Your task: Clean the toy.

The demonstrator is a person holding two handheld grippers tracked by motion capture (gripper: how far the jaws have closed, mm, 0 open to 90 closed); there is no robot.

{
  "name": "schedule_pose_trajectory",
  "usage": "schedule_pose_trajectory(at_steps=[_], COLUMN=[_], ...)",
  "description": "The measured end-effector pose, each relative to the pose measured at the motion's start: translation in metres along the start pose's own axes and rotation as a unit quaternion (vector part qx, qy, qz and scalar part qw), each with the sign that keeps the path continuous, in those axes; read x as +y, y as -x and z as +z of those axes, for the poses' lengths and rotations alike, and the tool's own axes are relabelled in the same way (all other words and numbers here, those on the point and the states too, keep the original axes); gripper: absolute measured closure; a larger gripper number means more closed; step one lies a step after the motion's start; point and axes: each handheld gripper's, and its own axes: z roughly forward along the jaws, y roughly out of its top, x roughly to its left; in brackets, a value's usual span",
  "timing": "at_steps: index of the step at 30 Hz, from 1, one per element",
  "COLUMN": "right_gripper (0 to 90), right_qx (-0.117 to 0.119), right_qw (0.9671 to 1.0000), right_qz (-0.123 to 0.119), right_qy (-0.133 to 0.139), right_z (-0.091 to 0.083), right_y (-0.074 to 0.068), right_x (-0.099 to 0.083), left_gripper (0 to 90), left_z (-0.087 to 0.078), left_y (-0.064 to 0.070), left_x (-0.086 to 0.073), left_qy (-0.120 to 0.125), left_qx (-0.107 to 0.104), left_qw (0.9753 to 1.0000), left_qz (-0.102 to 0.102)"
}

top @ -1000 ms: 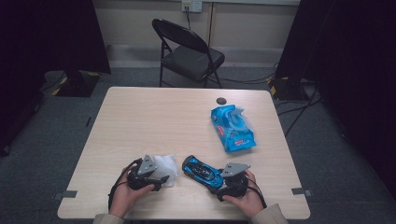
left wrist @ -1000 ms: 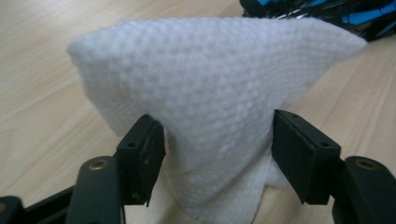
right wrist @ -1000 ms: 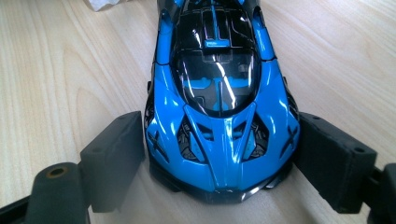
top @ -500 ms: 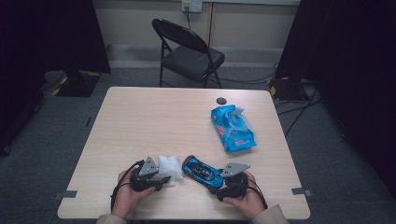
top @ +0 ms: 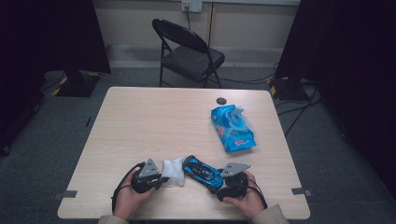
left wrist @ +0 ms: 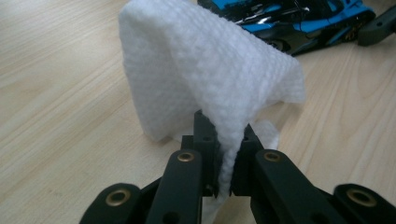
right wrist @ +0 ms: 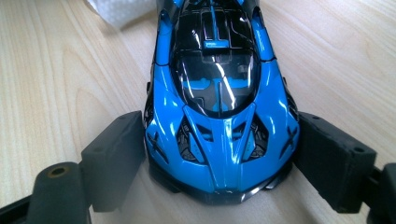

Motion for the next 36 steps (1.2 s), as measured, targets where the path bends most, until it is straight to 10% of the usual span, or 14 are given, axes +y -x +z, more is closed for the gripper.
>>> schedule_pose_trajectory(at_steps=[7,11,20,29,36], right_gripper=[19.1,19.1,19.3,19.7,20.6], right_qx=[0.0,0.0,-0.001,-0.003,-0.002], right_qw=[1.0,1.0,1.0,1.0,1.0], right_qz=[0.0,0.0,-0.001,-0.001,0.001], right_qy=[0.0,0.0,0.0,0.001,0.002], right_z=[0.0,0.0,0.0,0.0,0.0], right_y=[0.0,0.0,0.0,-0.001,0.0], right_x=[0.0,0.0,0.0,0.0,0.0], left_gripper=[44.2,36.7,49.0,58.4,84.7], left_z=[-0.007,-0.019,0.002,0.026,0.015], left_y=[0.0,-0.003,-0.006,0.0,0.002], left_x=[-0.002,0.004,0.018,0.018,0.019], left_qy=[0.003,0.027,0.045,-0.004,-0.007], left_qx=[0.01,0.027,0.019,0.044,0.02], left_qw=[0.9993,0.9981,0.9978,0.9989,0.9976], left_qz=[-0.037,-0.049,-0.044,-0.013,-0.065])
